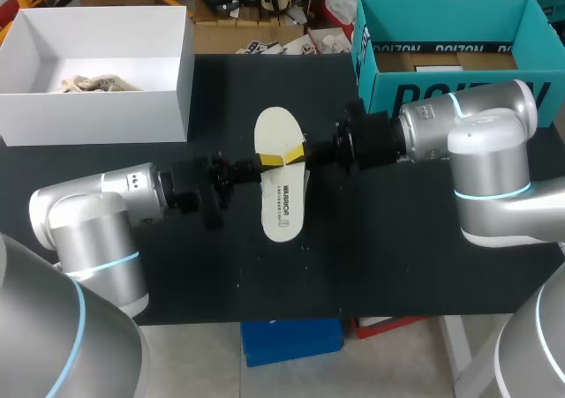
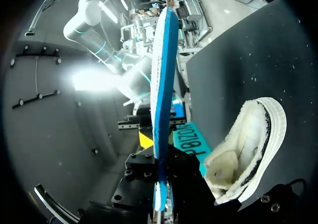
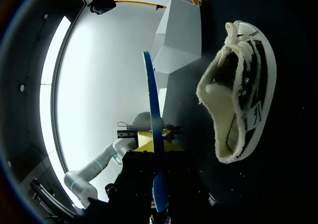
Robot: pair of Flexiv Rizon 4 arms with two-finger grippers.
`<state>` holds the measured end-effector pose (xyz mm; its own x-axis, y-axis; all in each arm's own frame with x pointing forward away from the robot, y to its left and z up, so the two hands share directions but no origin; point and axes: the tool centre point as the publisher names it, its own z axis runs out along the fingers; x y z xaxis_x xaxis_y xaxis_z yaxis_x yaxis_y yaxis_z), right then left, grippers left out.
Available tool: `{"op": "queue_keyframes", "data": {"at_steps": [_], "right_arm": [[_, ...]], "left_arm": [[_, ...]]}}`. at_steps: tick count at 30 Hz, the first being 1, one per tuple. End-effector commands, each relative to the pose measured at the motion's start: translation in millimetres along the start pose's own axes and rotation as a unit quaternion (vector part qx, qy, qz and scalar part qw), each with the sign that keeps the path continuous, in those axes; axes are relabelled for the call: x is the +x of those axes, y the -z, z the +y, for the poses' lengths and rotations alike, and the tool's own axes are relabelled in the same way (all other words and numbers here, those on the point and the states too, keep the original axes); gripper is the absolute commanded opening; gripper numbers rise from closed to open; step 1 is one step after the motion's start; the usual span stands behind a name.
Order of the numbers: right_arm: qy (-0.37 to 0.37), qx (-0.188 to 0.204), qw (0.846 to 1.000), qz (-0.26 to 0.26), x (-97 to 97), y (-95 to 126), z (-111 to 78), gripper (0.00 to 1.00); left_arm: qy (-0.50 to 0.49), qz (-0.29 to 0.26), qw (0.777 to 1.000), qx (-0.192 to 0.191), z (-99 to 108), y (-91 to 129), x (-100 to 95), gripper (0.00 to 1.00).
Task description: Take the shoe out of the shoebox, open the shoe tongue, remove and reinsert the insole, then place the shoe into the shoebox
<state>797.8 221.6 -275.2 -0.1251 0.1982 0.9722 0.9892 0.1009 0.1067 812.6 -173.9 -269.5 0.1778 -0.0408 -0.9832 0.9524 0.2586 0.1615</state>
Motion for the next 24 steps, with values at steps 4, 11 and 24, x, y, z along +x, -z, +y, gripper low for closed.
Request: {"op": "queue_keyframes", "data": {"at_steps": [4, 11, 24], "right_arm": [[-0.005, -0.005, 1.000, -0.001, 0.5, 0.0, -1.4, 0.82], [-0.036, -0.039, 0.998, -0.036, -11.5, 21.7, -16.3, 1.00], [-0.076, -0.118, 0.984, -0.110, -17.5, 71.3, -46.6, 1.00]], "left_arm": [[0.002, 0.002, 1.000, 0.005, -1.0, -2.9, -2.3, 0.00], [0.026, 0.044, 0.998, 0.027, -13.6, 18.7, -1.3, 0.00], [0.081, 0.136, 0.985, 0.072, -51.0, 74.9, -1.3, 0.00]]}}
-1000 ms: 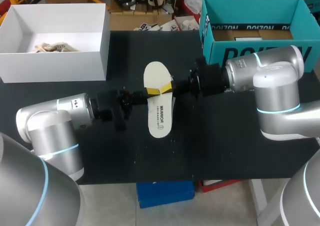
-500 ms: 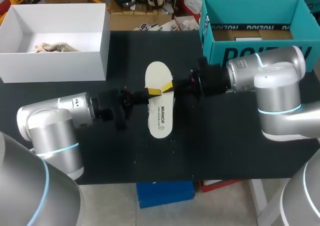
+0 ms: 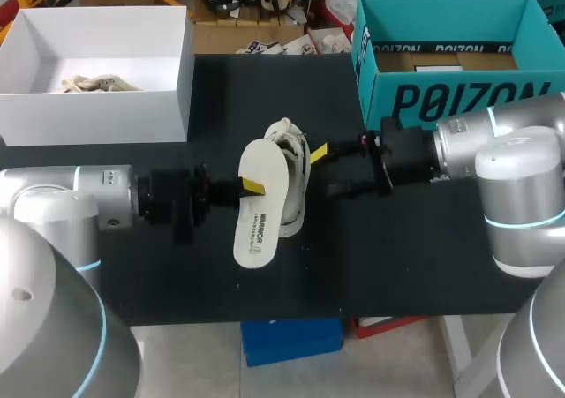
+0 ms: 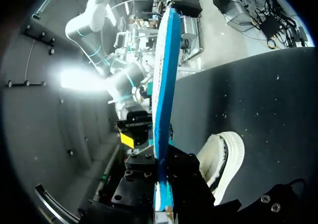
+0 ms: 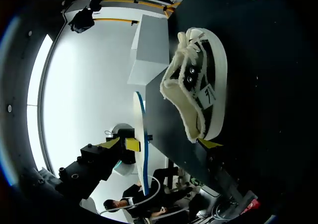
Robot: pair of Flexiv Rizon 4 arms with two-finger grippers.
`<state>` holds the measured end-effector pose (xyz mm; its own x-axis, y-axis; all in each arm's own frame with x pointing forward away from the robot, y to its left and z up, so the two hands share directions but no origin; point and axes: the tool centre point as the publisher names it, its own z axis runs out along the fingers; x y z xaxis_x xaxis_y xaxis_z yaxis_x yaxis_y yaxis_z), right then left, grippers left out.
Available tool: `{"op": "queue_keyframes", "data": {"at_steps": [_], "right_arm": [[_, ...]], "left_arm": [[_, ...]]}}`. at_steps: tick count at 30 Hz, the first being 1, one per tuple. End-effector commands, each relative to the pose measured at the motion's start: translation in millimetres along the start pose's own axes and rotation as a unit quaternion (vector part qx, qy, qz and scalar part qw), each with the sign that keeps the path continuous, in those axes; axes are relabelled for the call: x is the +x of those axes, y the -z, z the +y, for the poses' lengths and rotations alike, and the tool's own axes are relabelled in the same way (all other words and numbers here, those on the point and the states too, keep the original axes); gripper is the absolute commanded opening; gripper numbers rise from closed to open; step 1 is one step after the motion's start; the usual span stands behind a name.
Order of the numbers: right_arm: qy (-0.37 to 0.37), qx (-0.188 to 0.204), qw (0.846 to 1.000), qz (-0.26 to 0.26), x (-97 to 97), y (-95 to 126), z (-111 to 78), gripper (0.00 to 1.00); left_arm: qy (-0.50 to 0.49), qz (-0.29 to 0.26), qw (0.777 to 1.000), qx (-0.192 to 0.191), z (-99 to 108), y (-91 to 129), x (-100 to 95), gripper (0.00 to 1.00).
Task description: Take the shoe out of the shoebox, open the shoe tongue, remove and reinsert the insole, then place the shoe into the shoebox
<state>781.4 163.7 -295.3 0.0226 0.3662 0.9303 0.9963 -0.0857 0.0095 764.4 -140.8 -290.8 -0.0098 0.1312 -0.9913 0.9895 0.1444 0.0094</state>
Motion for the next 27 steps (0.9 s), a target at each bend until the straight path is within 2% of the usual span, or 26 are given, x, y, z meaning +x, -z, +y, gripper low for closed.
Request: {"op": "queue_keyframes", "data": {"at_steps": [1, 15, 22, 27], "right_arm": [[-0.006, -0.052, 0.998, -0.025, 4.9, 29.3, -22.5, 1.00], [-0.033, -0.143, 0.986, -0.081, 4.6, 84.9, -65.7, 1.00], [-0.031, -0.152, 0.984, -0.092, 9.3, 91.1, -73.4, 1.00], [-0.031, -0.152, 0.984, -0.092, 9.3, 91.1, -73.4, 1.00]], "left_arm": [[0.011, 0.040, 0.999, 0.012, -18.6, 32.5, -3.3, 0.00], [0.051, 0.083, 0.995, 0.020, -45.2, 64.2, 13.6, 0.00], [0.055, 0.110, 0.992, 0.034, -53.8, 69.5, 12.1, 0.00], [0.057, 0.141, 0.986, 0.062, -61.1, 71.3, 8.6, 0.00]]}}
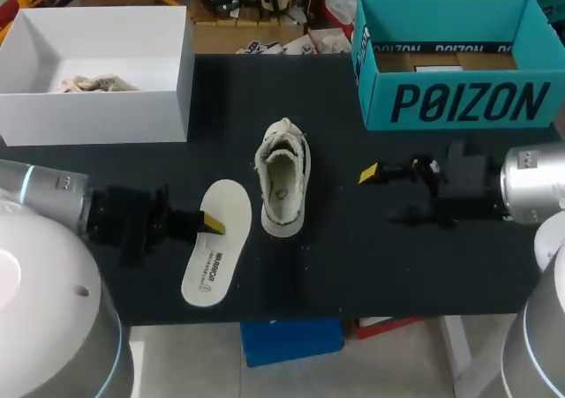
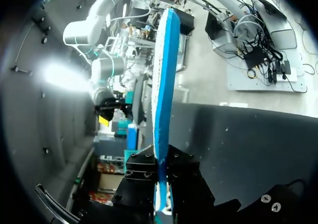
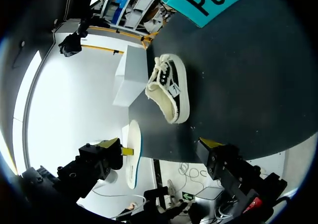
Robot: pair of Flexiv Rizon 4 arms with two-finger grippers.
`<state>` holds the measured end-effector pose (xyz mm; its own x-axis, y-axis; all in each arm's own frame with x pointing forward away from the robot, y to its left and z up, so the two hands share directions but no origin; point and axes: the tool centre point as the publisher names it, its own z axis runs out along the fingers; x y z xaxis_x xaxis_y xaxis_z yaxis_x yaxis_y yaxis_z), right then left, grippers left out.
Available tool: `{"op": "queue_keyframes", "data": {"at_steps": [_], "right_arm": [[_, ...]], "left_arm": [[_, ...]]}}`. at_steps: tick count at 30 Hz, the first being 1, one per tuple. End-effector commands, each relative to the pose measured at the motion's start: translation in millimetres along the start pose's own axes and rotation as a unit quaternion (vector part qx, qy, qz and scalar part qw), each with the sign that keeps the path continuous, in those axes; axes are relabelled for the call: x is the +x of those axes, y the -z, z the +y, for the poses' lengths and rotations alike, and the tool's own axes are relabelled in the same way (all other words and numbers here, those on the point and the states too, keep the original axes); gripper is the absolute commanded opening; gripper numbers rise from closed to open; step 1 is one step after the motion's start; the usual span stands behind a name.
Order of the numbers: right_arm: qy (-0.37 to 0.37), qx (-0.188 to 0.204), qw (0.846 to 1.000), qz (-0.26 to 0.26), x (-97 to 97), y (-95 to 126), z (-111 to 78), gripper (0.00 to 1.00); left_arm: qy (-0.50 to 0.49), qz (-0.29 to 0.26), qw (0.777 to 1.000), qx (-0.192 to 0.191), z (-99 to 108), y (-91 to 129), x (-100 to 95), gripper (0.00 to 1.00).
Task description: Take the shoe out of the shoebox, open the shoe tongue, remove and reinsert the insole, then place the shoe into the shoebox
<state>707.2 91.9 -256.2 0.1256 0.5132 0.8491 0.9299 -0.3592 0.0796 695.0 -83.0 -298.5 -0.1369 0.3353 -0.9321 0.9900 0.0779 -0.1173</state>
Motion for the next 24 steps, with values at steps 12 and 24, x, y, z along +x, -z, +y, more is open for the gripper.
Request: {"op": "queue_keyframes", "data": {"at_steps": [12, 24], "right_arm": [[0.000, -0.011, 1.000, 0.002, -0.3, 5.6, -4.7, 1.00], [0.000, -0.011, 1.000, 0.002, -0.3, 5.6, -4.7, 1.00]], "left_arm": [[0.027, 0.085, 0.993, 0.080, -6.4, -21.0, 2.1, 0.00], [0.045, 0.126, 0.983, 0.124, 25.8, -41.0, 2.9, 0.00]]}}
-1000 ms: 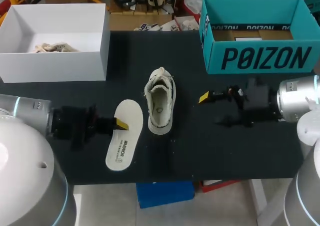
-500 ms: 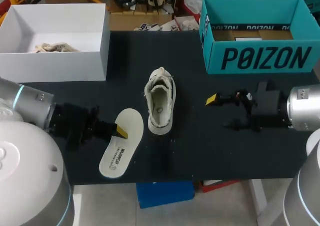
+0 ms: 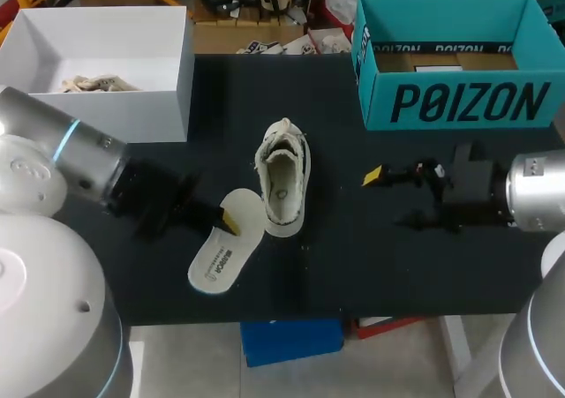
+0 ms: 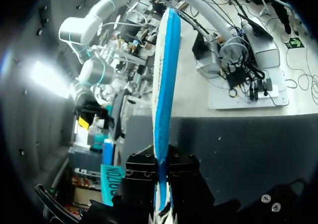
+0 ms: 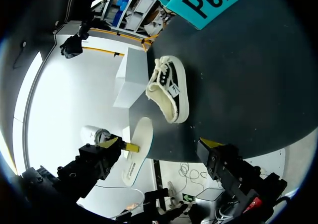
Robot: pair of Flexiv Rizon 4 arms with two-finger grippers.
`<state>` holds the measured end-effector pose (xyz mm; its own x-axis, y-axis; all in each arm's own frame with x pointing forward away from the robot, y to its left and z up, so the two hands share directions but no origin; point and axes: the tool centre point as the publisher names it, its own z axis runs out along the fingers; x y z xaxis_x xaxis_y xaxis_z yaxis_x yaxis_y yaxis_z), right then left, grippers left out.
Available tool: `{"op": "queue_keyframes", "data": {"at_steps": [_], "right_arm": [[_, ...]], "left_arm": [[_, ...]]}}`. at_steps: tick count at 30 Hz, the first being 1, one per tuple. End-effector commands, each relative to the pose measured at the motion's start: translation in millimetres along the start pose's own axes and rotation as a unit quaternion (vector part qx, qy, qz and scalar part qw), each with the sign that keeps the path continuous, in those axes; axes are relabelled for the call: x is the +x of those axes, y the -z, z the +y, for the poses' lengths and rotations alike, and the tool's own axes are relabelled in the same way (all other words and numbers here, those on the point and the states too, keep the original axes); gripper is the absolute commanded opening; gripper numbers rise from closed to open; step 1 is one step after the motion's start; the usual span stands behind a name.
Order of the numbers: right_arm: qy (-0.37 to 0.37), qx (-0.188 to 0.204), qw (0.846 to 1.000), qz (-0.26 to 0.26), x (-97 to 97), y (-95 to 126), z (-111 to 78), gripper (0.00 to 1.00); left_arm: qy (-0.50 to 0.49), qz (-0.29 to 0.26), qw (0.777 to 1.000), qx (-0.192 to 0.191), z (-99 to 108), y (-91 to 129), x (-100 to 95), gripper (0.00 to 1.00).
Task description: Take the shoe out of the shoebox, open the shoe tongue, remove and reinsert the insole, then place the shoe into the shoebox
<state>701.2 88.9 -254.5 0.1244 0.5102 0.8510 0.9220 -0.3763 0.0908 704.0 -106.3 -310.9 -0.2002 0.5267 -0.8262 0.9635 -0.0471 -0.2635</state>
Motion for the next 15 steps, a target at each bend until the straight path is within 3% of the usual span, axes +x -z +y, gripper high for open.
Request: {"op": "queue_keyframes", "data": {"at_steps": [1, 15], "right_arm": [[0.000, 0.000, 1.000, 0.000, 0.5, 0.3, -0.3, 1.00], [0.000, 0.000, 1.000, 0.000, 0.5, 0.3, -0.3, 1.00]], "left_arm": [[0.002, 0.024, 0.999, 0.036, 22.8, -12.4, -4.7, 0.00], [0.021, 0.024, 0.999, 0.042, 56.9, -42.9, -5.6, 0.00]]}}
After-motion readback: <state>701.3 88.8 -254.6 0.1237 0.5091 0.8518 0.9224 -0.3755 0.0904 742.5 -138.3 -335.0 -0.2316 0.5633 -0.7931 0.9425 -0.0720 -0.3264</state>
